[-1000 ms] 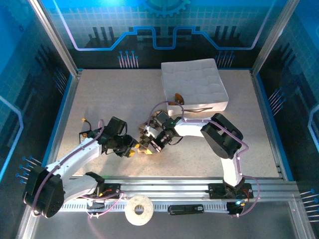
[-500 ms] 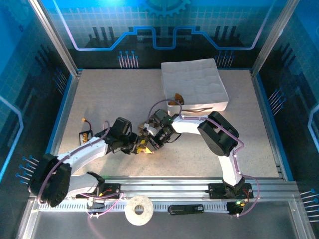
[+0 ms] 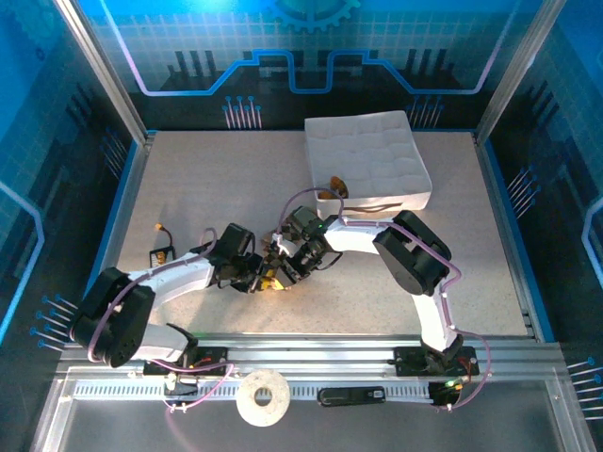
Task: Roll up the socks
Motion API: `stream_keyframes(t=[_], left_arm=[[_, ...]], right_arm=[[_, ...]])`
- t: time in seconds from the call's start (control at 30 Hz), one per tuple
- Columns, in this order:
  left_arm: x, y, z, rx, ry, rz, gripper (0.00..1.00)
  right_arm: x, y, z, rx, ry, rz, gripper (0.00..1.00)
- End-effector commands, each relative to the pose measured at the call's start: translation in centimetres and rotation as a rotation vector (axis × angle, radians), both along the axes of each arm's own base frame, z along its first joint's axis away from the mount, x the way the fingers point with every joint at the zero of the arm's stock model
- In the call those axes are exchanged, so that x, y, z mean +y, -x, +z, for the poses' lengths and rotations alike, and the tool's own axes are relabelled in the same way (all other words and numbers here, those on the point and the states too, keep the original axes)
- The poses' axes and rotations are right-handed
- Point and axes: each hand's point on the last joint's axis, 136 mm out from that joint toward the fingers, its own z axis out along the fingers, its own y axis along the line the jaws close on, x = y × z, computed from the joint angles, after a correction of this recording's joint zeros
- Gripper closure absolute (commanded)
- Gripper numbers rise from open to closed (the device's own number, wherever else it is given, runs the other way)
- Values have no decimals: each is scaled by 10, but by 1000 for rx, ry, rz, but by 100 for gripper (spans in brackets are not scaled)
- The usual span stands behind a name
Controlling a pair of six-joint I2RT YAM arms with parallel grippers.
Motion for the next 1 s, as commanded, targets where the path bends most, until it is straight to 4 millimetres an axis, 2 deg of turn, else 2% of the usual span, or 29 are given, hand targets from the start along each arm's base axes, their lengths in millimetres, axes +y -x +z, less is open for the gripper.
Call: stream_keyframes(t=[0.0, 0.27, 0.4, 0.5, 0.57, 0.67, 0.7, 0.8, 0.97], left_arm=[[19, 7, -20, 43, -101, 5, 79], [24, 9, -25, 72, -130, -10, 81], [27, 9, -24, 74, -136, -11, 81], [27, 8, -24, 84, -138, -17, 81], [27, 10, -24, 102, -138, -22, 81], [28, 12, -23, 122, -147, -33, 82], [28, 11, -22, 122, -149, -37, 82], [29, 13, -21, 146, -150, -43, 82], [29, 11, -21, 162, -152, -56, 81]], right_arm=[[-4, -10, 11, -47, -6, -17, 76], [-10, -15, 20, -143, 2, -16, 62], [-19, -18, 31, -270, -17, -2, 59], [-29, -19, 48, -527, -63, 38, 57], [-34, -13, 61, -802, -82, 121, 56], [-37, 2, 64, -1203, -50, 302, 45], [-36, 4, 62, -1289, -19, 355, 44], [-30, 2, 54, -1423, 104, 496, 46], [-8, 1, 43, -1572, 164, 632, 48]])
